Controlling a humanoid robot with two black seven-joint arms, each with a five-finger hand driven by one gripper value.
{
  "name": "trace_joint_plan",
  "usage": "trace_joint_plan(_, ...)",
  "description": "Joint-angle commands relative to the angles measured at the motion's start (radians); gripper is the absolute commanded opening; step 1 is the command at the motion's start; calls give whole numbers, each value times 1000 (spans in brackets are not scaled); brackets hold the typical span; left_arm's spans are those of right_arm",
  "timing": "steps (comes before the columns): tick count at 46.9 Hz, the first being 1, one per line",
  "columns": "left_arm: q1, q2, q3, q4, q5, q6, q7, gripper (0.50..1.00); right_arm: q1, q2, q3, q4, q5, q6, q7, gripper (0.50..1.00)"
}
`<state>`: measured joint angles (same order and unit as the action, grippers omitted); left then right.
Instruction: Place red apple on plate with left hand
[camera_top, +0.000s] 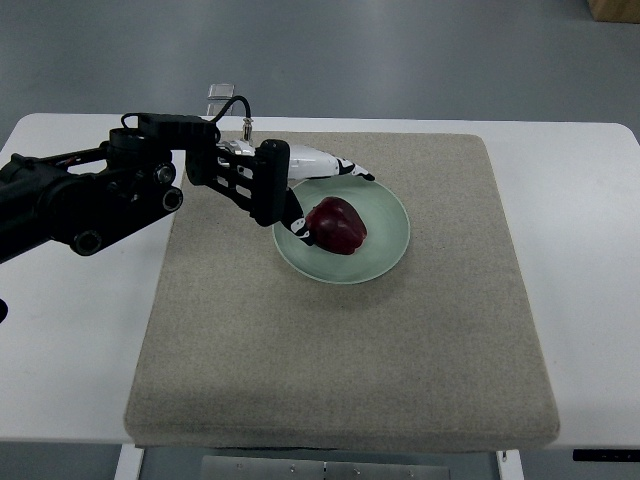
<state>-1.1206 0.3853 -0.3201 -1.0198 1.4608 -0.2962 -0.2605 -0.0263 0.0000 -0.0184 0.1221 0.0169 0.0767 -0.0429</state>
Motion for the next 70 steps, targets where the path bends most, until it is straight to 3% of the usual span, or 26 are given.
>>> trace_joint_plan(1, -24, 30, -2, 21, -169, 0, 0, 996, 0, 0, 0, 1, 0, 0, 0, 928)
trace_joint_plan(16, -56, 170, 7, 87, -743, -6, -2, 999, 2, 0, 0, 1, 0, 0, 0, 928)
trace_joint_plan(31, -1, 280, -2, 136, -1106, -38, 1, 996, 0, 0, 0, 1, 0, 0, 0, 928)
trace_joint_plan(37, 7, 305, -7, 164, -1289, -119, 6, 996, 0, 0, 0, 1, 0, 0, 0, 928)
trace_joint_plan(45, 24, 293, -7, 280, -1436, -234, 15, 996, 0, 0, 0, -1, 0, 0, 0, 928)
trace_joint_plan(53, 44, 300, -8, 294, -1612, -273, 101, 999, 0, 0, 0, -1, 0, 0, 0, 928)
trace_joint_plan(63, 65, 290, -10, 363, -1913, -305, 297, 999, 0, 0, 0, -1, 0, 0, 0, 928)
trace_joint_plan(70, 90, 291, -23, 357, -2030, -315, 362, 999, 0, 0, 0, 1, -2, 0, 0, 928)
